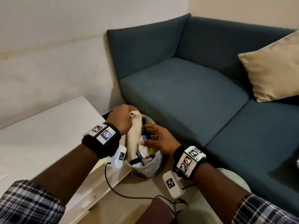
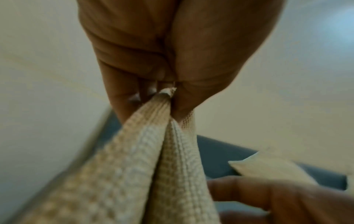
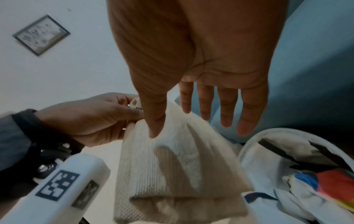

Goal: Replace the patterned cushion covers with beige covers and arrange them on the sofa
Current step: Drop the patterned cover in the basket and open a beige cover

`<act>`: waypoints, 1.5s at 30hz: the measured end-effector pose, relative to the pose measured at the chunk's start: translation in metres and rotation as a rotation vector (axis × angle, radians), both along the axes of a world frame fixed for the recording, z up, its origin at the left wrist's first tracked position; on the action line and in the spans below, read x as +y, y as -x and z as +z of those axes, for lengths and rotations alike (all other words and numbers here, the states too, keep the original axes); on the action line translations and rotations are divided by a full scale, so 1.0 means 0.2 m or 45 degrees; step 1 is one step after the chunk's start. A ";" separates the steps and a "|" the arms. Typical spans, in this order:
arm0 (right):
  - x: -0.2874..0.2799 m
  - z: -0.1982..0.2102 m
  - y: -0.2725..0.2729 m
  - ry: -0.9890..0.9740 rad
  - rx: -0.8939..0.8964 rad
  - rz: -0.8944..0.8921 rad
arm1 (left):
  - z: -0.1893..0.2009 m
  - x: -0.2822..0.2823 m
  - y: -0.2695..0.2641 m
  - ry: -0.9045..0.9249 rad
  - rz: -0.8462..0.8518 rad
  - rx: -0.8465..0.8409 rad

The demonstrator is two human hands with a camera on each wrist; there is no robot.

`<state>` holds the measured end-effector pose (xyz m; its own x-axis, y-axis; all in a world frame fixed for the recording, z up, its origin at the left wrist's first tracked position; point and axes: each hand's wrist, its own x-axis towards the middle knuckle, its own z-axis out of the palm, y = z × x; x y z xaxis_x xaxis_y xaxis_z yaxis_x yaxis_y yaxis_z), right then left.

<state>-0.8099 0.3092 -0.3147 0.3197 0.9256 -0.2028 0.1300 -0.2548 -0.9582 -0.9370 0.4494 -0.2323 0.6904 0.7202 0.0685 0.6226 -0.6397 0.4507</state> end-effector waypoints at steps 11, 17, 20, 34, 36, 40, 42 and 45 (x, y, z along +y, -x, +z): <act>-0.87 0.45 -0.31 -0.193 -0.374 -0.445 | 0.31 -0.58 -0.53 0.518 -0.531 -0.673; -1.55 0.62 -0.59 -0.343 -0.616 -1.063 | 0.40 -0.95 -0.83 0.481 -0.973 -0.487; -1.85 0.73 -0.65 -0.387 -0.710 -1.370 | 0.46 -1.10 -0.93 0.379 -1.281 -0.263; -2.34 0.41 -0.80 0.441 -0.364 -1.481 | 0.08 -1.39 -1.13 -0.105 -1.622 0.635; -2.37 0.27 -0.82 0.505 -0.422 -1.513 | -0.06 -1.42 -1.06 -0.166 -1.668 0.761; -2.39 0.15 -0.85 0.473 -0.458 -1.584 | -0.21 -1.46 -0.92 -0.528 -1.713 0.801; -2.39 0.14 -0.87 0.466 -0.535 -1.597 | -0.20 -1.51 -0.86 -0.629 -1.713 0.695; -2.35 0.18 -0.83 0.634 -0.964 -1.545 | -0.20 -1.63 -0.77 -0.564 -1.766 0.649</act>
